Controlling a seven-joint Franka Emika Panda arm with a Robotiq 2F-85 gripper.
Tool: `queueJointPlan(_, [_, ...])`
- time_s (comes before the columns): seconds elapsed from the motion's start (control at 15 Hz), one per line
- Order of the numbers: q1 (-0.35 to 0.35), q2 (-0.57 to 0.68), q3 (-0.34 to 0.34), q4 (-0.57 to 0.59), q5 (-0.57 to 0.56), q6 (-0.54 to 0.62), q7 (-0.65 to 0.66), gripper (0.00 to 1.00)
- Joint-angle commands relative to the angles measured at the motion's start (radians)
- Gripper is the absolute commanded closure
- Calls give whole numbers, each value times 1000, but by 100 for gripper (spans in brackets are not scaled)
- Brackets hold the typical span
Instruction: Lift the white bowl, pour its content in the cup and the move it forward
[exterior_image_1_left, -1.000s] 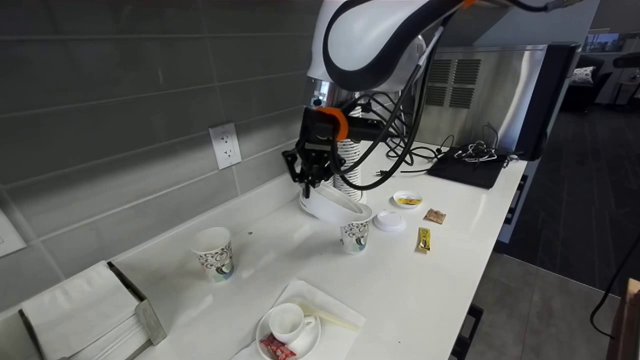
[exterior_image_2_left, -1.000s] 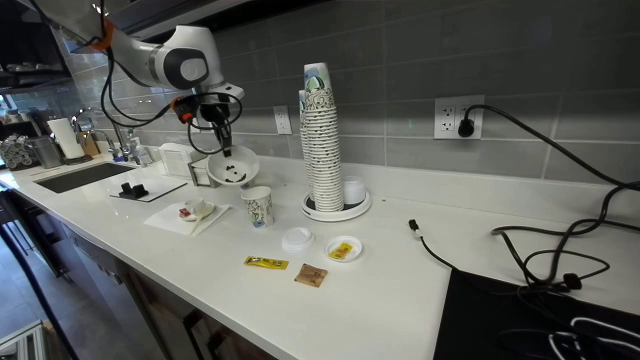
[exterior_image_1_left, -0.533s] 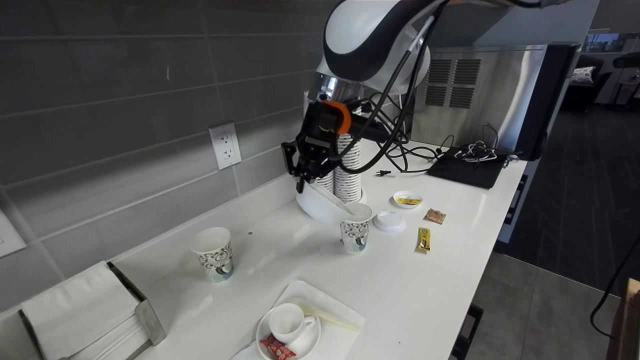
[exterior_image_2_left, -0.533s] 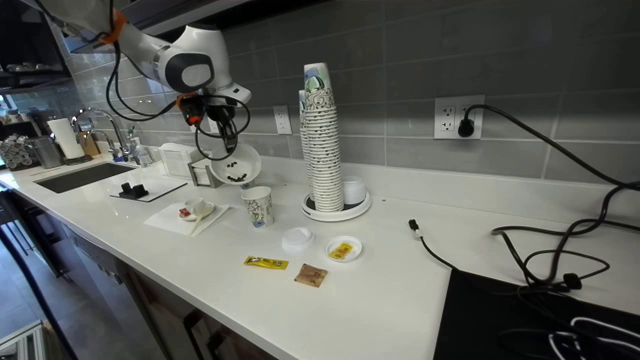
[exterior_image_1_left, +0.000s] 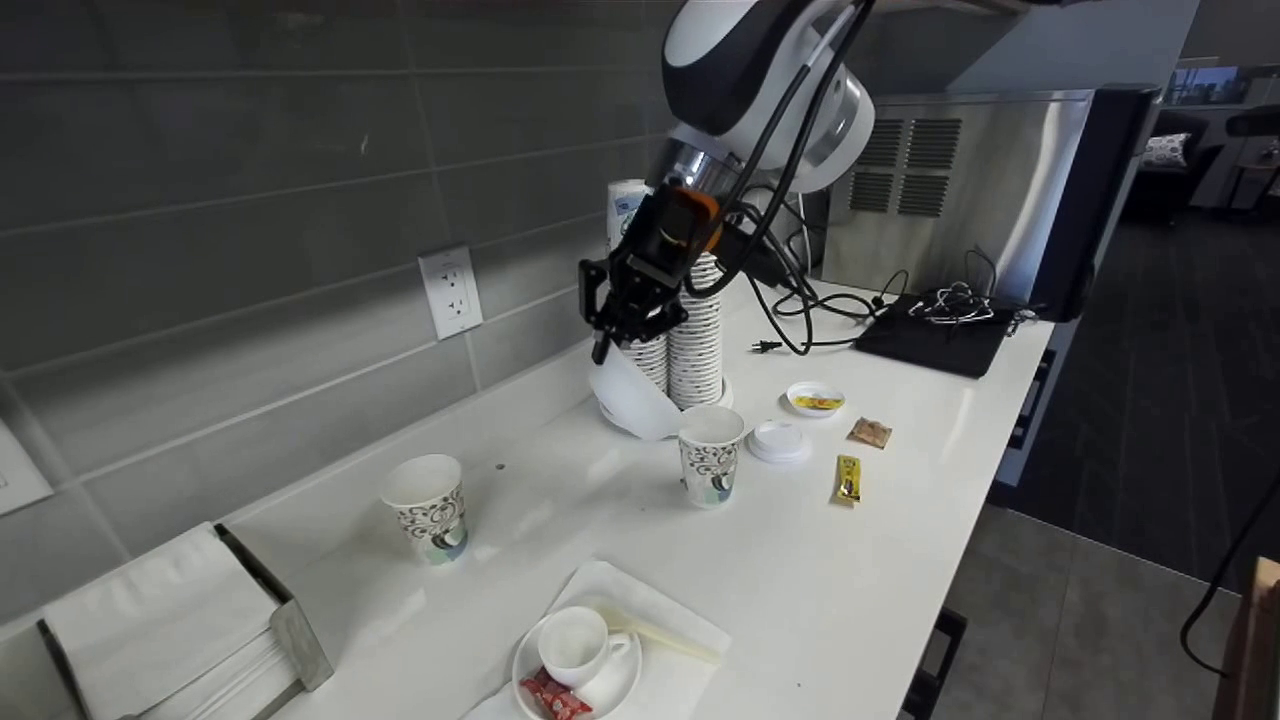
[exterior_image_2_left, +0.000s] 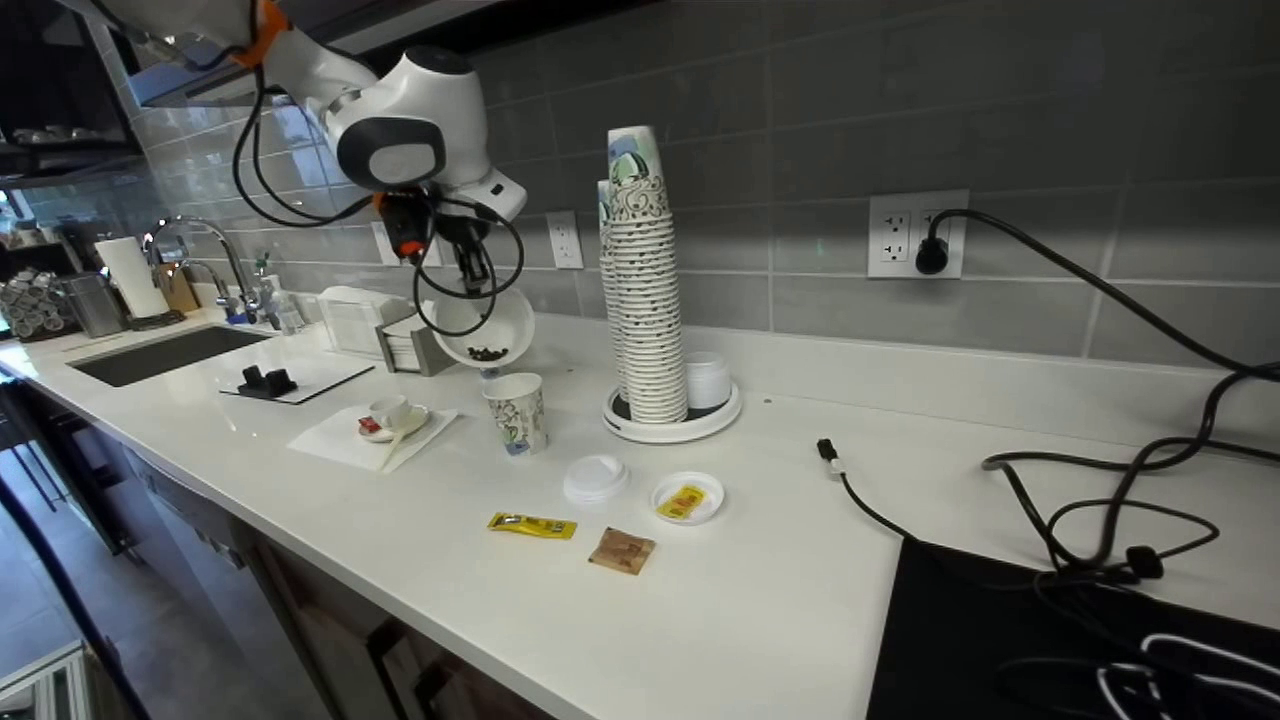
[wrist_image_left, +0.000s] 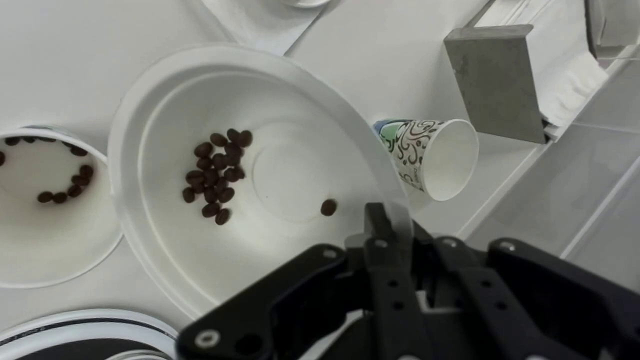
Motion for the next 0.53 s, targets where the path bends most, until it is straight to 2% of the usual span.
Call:
queueJointPlan(0.0, [-28,-51,10,-64,115,26,-98,99])
queueJointPlan(0.07, [-30,-54,8,-70,136,25,-114,99])
queueJointPlan(0.13, [-13,-12,-7,-20,74,2,-63,94])
queueJointPlan(0.47, [-18,-24,-8,-35,98,3,-85,94])
